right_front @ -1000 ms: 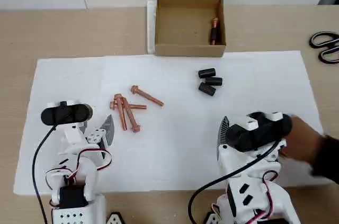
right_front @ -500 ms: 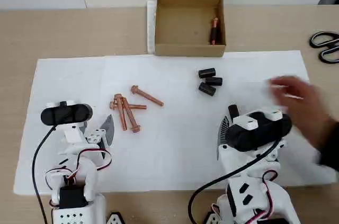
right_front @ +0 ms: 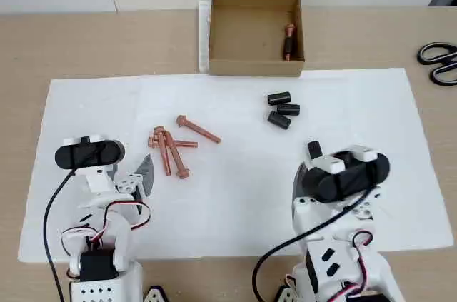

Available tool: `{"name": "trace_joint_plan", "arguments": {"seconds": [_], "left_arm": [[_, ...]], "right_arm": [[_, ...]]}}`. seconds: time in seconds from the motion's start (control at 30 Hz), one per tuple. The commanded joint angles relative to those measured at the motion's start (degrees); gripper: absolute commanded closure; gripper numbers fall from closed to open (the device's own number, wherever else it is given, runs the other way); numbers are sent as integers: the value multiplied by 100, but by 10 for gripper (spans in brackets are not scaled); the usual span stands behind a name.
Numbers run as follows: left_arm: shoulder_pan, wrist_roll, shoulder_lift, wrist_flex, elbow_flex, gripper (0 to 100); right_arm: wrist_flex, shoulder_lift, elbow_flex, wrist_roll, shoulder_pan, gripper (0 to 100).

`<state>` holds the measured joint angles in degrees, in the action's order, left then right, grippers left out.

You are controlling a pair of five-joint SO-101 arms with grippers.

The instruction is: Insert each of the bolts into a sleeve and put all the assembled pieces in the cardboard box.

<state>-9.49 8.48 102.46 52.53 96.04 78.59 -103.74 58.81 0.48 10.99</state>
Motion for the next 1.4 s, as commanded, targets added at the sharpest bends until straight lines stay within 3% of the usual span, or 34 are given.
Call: {"name": "trace_joint_plan", "arguments": {"seconds": [0.0, 0.53, 0.7, 1.37], "left_arm": [[9, 26, 9, -123, -13, 762], [9, 26, 9, -123, -13, 762], [9, 26, 9, -123, -13, 762], [9, 26, 9, -123, -13, 762]], "right_arm": [[910, -22, -26, 62, 13, 784], [778, -22, -193, 62, -22, 785], [-92, -22, -703, 70, -31, 785], [-1684, -22, -677, 70, 4, 785]]}}
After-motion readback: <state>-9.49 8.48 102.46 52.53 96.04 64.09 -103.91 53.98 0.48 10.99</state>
